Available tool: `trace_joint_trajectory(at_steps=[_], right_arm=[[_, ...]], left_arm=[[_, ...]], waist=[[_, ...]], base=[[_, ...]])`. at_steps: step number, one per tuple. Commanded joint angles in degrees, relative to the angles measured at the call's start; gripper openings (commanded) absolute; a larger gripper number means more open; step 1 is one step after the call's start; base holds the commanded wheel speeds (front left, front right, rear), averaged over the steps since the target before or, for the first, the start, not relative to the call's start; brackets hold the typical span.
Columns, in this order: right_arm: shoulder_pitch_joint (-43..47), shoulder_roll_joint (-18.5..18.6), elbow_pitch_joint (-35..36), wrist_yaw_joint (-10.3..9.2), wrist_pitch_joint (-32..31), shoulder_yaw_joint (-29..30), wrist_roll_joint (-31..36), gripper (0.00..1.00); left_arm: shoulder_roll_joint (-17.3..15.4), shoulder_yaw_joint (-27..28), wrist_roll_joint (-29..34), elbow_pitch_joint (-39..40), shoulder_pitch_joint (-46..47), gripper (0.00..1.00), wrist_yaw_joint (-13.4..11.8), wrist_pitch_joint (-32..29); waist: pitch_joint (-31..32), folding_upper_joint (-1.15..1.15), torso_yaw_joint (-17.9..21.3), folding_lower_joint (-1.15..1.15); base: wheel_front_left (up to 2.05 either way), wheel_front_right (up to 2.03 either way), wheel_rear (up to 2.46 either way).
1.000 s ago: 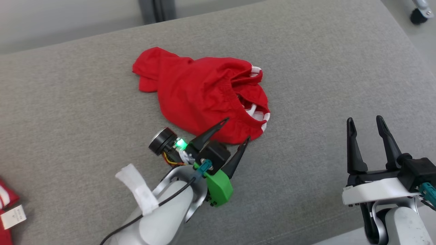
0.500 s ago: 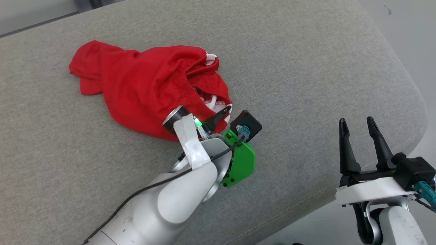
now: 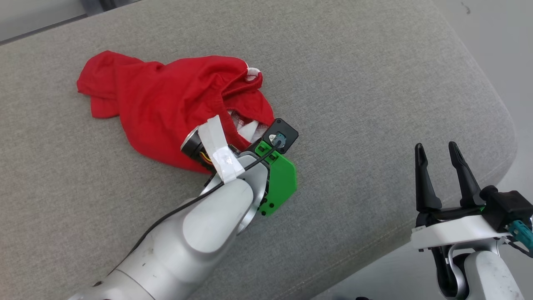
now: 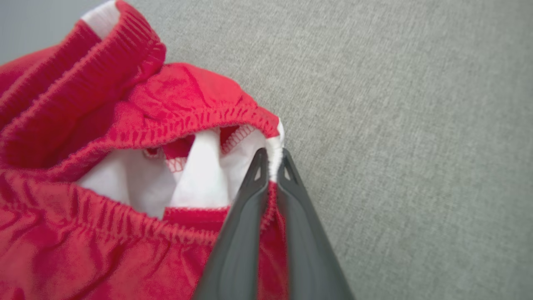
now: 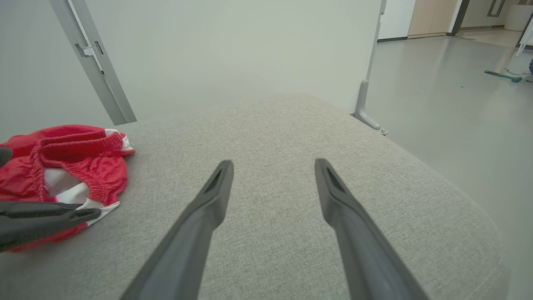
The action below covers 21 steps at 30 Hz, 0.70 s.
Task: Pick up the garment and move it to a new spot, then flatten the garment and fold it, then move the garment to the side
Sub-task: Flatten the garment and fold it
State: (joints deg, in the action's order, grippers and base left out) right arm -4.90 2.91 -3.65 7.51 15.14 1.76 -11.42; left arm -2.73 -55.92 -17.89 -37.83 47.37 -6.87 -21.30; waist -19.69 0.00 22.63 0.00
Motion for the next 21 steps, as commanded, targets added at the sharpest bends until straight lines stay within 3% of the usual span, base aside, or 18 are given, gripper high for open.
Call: trace_joint_trajectory(at_steps=[1,9,17,21], right_arm=[[0.0,0.0,-0.1,-0.04,0.0,0.3,0.1,1.00],[1.2,0.0,-0.1,-0.04,0.0,0.9,1.7,1.00],[3.2,0.0,0.5,-0.03,0.0,2.0,3.9,1.00],[3.7,0.0,1.1,-0.03,0.0,2.1,4.6,1.00]], left_arm=[[-0.3,0.3,-1.4,1.4,1.1,0.00,0.3,1.7],[-0.3,2.5,-12.4,12.4,4.3,0.00,1.8,9.7],[-0.5,8.8,-20.7,21.2,7.0,0.00,-1.5,16.0],[-4.2,11.5,-23.8,24.9,0.0,0.00,-3.3,16.9]], waist=[[0.9,0.00,-1.0,0.00],[5.8,0.00,-4.8,0.00],[10.6,0.00,-11.5,0.00],[11.2,0.00,-15.0,0.00]], base=[[0.00,0.00,0.00],[0.00,0.00,0.00],[0.00,0.00,0.00],[0.00,0.00,0.00]])
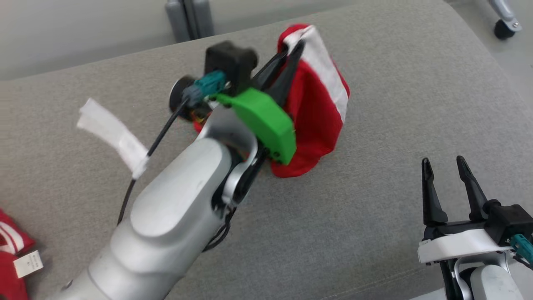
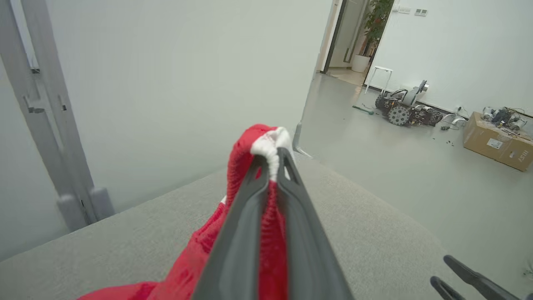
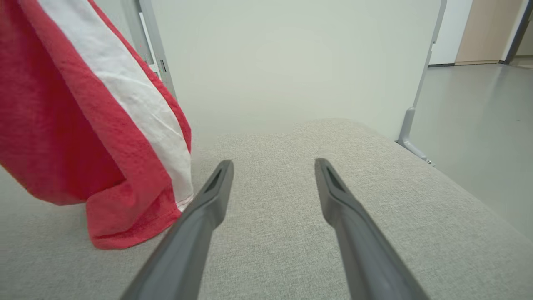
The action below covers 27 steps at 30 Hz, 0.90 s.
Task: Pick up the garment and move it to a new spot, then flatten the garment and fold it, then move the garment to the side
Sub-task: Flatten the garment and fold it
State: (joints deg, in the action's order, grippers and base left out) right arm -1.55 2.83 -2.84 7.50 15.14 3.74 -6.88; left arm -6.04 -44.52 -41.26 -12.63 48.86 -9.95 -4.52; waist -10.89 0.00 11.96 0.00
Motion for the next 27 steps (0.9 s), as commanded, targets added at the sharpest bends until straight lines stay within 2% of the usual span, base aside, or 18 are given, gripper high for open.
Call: trace_joint_trajectory(at_steps=[1,8,12,16,20,22,23,27], right_arm=[[0.6,0.1,0.5,-0.02,0.0,0.3,0.2,1.00],[2.2,0.1,0.5,-0.02,0.0,0.7,1.4,1.00],[2.2,1.0,-0.9,-0.02,0.0,0.0,0.3,1.00],[1.2,3.0,-6.0,-0.02,0.0,-2.8,-3.7,1.00],[-0.7,7.0,-10.5,-0.01,0.0,-10.6,-12.5,1.00],[-1.2,9.2,-9.4,-0.01,0.0,-15.6,-17.5,1.00],[-0.6,11.9,-8.1,-0.03,0.0,-18.8,-20.9,1.00],[1.4,15.3,-4.1,-0.01,0.0,-24.0,-25.6,1.00]], left_arm=[[-2.4,0.8,-1.1,1.0,-4.5,0.00,-1.0,0.5],[-12.6,5.0,-5.8,5.0,-26.0,0.00,-4.3,5.6],[-15.4,6.9,-7.9,4.6,-33.1,0.00,-4.2,8.5],[-15.7,7.1,-8.3,2.9,-34.7,0.00,-3.5,9.9],[-14.7,6.5,-7.7,0.8,-33.3,0.00,-2.6,10.9],[-13.9,6.3,-7.4,-0.2,-32.6,0.00,-2.2,11.4],[-13.3,5.9,-7.3,-1.1,-32.4,0.00,-2.0,11.8],[-12.2,5.7,-7.3,-2.5,-31.8,0.00,-1.5,12.9]], waist=[[2.3,0.00,-5.3,0.00],[1.6,0.00,-12.1,0.00],[1.4,0.00,-15.8,0.00],[1.3,0.00,-19.6,0.00],[1.2,0.00,-22.5,0.00],[1.2,0.00,-23.4,0.00],[1.0,0.00,-23.8,0.00],[0.9,0.00,-24.2,0.00]], base=[[0.00,0.00,0.00],[0.00,0.00,0.00],[0.00,0.00,0.00],[0.00,0.00,0.00],[0.00,0.00,0.00],[0.00,0.00,0.00],[0.00,0.00,0.00],[0.00,0.00,0.00]])
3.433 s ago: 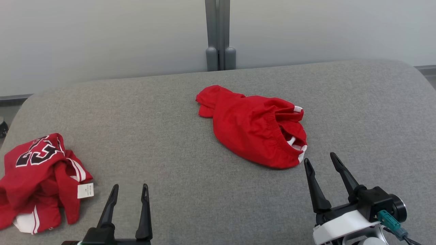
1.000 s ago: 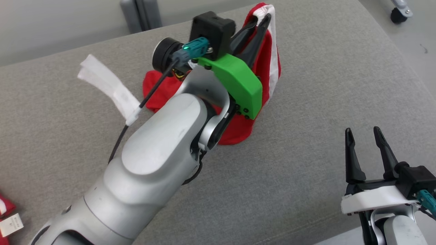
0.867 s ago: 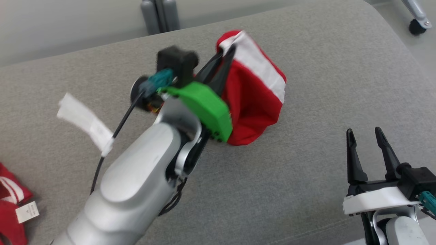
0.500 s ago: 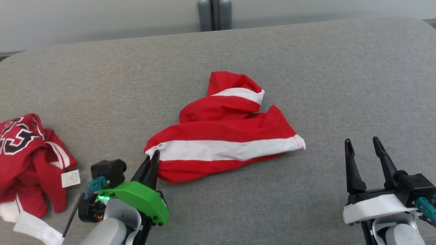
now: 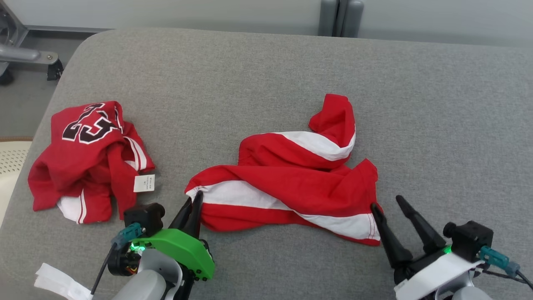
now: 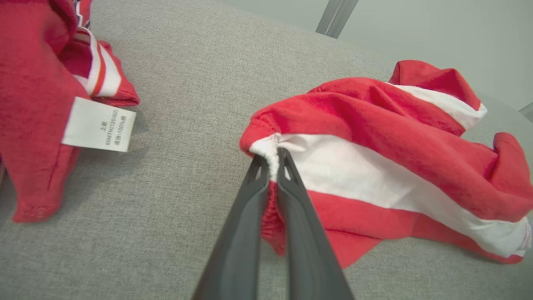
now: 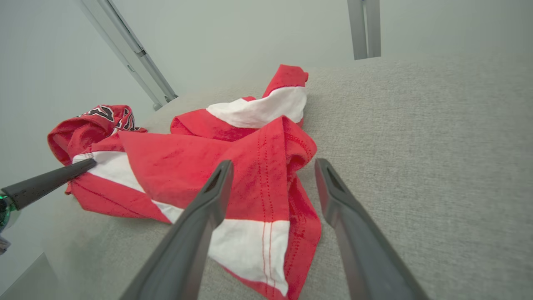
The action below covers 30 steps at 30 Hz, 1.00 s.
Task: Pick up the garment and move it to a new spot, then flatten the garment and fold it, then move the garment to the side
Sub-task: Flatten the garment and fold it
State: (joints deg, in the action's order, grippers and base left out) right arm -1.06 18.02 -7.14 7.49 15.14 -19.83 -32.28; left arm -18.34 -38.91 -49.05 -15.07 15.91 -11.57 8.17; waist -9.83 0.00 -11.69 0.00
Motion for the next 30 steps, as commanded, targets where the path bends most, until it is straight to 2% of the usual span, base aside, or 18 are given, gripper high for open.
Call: trace_joint_trajectory(at_steps=[1,5,16,17,18,19,20,21,24,30], right_arm=[[1.5,1.1,0.5,0.00,0.0,-1.3,-0.6,1.00],[3.4,3.8,-0.3,0.00,0.0,-4.0,0.3,1.00],[-1.6,2.7,-6.2,0.00,0.0,-7.9,-3.8,1.00],[-2.2,3.1,-7.1,0.00,0.0,-8.8,-3.7,0.80],[-2.8,3.2,-7.5,0.00,0.0,-9.5,-3.9,0.53],[-3.3,3.1,-7.9,0.00,0.0,-10.0,-4.4,0.35],[-3.7,3.1,-7.8,0.00,0.0,-10.2,-4.9,0.06],[-3.7,3.2,-7.9,0.00,0.0,-10.6,-5.6,0.00],[-4.3,3.7,-6.7,0.00,0.0,-11.0,-6.5,0.00],[-3.9,4.7,0.4,0.00,0.0,-2.6,-3.6,0.00]], left_arm=[[0.3,0.1,0.5,-0.4,1.2,0.00,0.3,0.5],[0.6,-0.1,0.6,-1.4,1.6,0.00,0.6,1.1],[1.1,-0.5,1.0,-1.9,2.9,0.00,1.0,1.5],[1.3,-0.6,1.1,-1.9,3.1,0.00,1.0,1.5],[1.4,-0.7,1.1,-2.1,3.3,0.00,1.1,1.4],[1.5,-0.7,1.1,-2.2,3.5,0.00,1.1,1.4],[1.6,-0.7,1.1,-2.3,3.7,0.00,1.1,1.5],[1.6,-0.7,1.1,-2.5,3.7,0.00,1.2,1.6],[1.3,-0.8,1.4,-2.8,4.0,0.00,1.3,1.9],[-0.9,-0.6,2.4,1.0,7.3,0.00,3.1,1.8]], waist=[[-0.2,0.00,-0.6,0.00],[-0.1,0.00,-0.5,0.00],[-1.5,0.00,-0.3,0.00],[-1.6,0.00,-0.5,0.00],[-1.7,0.00,-0.6,0.00],[-1.8,0.00,-0.7,0.00],[-1.8,0.00,-0.8,0.00],[-1.8,0.00,-0.7,0.00],[-1.6,0.00,-0.1,0.00],[-1.2,0.00,3.6,0.00]], base=[[0.00,0.00,0.00],[0.00,0.00,0.00],[0.00,0.00,0.00],[0.00,0.00,0.00],[0.00,0.00,0.00],[0.00,0.00,0.00],[0.00,0.00,0.00],[0.00,0.00,0.00],[0.00,0.00,0.00],[0.00,0.00,0.00]])
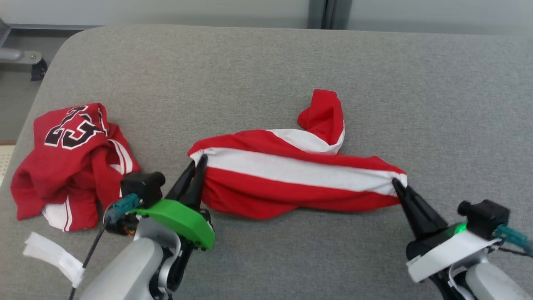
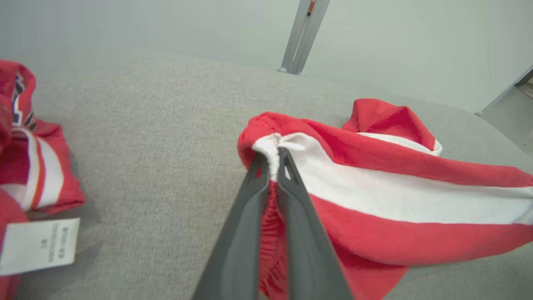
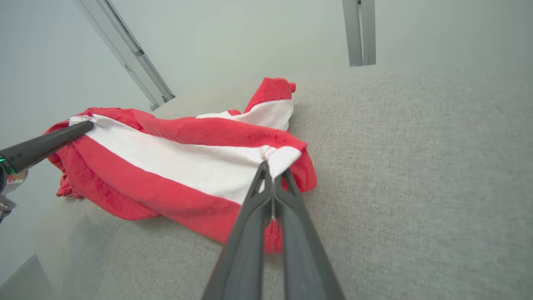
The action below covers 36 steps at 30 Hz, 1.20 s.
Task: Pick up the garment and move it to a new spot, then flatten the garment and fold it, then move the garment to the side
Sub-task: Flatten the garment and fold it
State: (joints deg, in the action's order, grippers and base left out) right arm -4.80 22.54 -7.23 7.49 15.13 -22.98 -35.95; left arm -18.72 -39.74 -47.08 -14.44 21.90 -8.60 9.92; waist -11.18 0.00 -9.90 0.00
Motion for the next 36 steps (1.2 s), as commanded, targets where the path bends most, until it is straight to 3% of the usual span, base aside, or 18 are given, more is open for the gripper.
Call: trace_joint_trajectory(at_steps=[1,7,11,14,18,21,25,30,36], right_arm=[[-1.0,0.5,2.3,0.00,0.0,2.2,0.3,0.00],[-10.5,2.9,8.9,-0.01,0.0,11.1,-5.5,0.00],[-22.2,5.3,8.6,0.01,0.0,12.9,-9.4,0.00],[-32.1,7.5,6.5,0.00,0.0,11.3,-12.1,0.00],[-45.8,8.7,-0.1,0.00,0.0,10.0,-13.2,0.00],[-55.4,7.9,-5.5,0.00,0.0,12.8,-13.1,0.00],[-63.5,7.9,-7.6,0.01,0.0,17.1,-10.4,0.00],[-63.3,7.7,-3.1,0.01,0.0,20.4,-8.6,0.00],[-47.8,6.4,8.6,0.00,0.0,23.0,-10.1,0.00]], left_arm=[[-1.3,0.3,0.7,1.8,2.7,0.00,0.6,-0.7],[-5.0,-0.1,4.5,11.4,15.7,0.00,2.8,-7.7],[-4.0,-0.5,6.2,13.9,29.2,0.00,5.8,-14.2],[-2.1,-0.6,8.8,10.9,40.4,0.00,7.7,-16.2],[3.9,-0.2,11.0,1.6,53.7,0.00,10.8,-13.5],[7.7,0.7,12.3,-6.4,61.7,0.00,12.6,-7.9],[10.7,1.9,14.2,-15.4,68.4,0.00,13.7,1.2],[10.8,2.1,14.3,-16.7,67.3,0.00,15.6,5.2],[7.0,5.0,13.6,-1.0,49.1,0.00,16.1,5.3]], waist=[[0.0,0.00,2.9,0.00],[-3.1,0.00,9.3,0.00],[-7.6,0.00,12.7,0.00],[-11.6,0.00,14.9,0.00],[-16.6,0.00,16.8,0.00],[-19.9,0.00,17.6,0.00],[-23.0,0.00,17.7,0.00],[-25.2,0.00,16.6,0.00],[-23.5,0.00,15.2,0.00]], base=[[0.00,0.00,0.00],[0.00,0.00,0.00],[0.00,0.00,0.00],[0.00,0.00,0.00],[0.00,0.00,0.00],[0.00,0.00,0.00],[0.00,0.00,0.00],[0.00,0.00,0.00],[0.00,0.00,0.00]])
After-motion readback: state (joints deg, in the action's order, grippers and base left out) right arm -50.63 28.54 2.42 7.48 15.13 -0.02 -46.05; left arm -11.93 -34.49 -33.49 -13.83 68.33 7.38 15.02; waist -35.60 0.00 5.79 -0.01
